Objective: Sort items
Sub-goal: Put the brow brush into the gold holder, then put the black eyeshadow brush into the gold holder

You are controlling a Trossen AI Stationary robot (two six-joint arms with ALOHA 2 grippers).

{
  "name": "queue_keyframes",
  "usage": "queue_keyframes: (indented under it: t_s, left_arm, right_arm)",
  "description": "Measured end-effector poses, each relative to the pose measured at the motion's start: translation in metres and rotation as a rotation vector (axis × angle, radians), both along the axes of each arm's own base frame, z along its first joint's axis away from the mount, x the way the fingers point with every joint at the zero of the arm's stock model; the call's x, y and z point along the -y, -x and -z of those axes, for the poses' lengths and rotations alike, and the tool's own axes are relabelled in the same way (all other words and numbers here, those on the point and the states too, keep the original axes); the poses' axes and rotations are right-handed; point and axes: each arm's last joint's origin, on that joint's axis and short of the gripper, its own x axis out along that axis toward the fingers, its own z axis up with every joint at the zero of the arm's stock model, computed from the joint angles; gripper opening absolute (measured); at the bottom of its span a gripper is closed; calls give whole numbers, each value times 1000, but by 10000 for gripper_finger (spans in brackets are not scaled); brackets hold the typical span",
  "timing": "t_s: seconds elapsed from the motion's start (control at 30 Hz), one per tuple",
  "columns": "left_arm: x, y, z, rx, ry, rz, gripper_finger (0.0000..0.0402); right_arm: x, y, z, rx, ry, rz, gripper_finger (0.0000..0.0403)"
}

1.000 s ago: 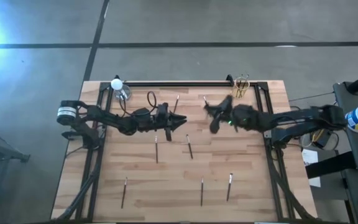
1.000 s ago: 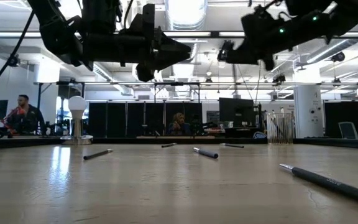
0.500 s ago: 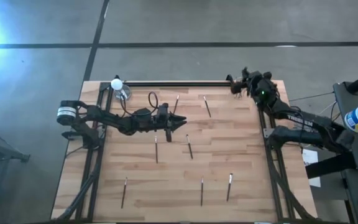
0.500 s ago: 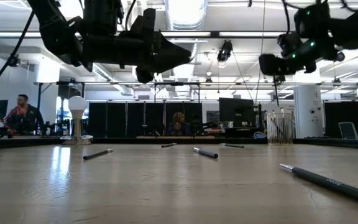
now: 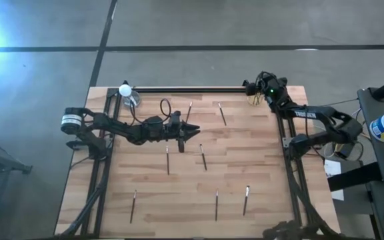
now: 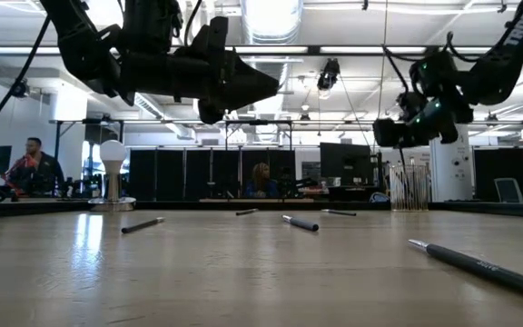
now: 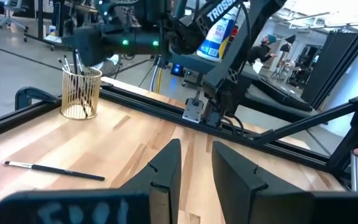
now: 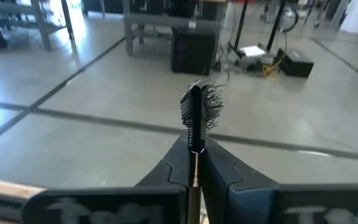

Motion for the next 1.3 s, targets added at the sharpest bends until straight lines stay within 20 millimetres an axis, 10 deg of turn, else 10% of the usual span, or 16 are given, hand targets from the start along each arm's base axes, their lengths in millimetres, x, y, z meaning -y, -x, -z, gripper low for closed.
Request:
queue_keyframes:
  t_s: [0.47, 0.9, 1.3]
  left_arm:
    - [-1, 0, 2, -19, 12, -7, 82]
    - [-3, 0, 3, -25, 49, -18, 82]
    - [-3, 0, 6, -65, 46, -10, 18]
  right_arm:
    - [11, -3, 16, -12, -121, 34, 68]
    - [-2, 5, -14, -46, -196, 1, 128]
    - [-54, -2, -22, 0, -182, -408, 37]
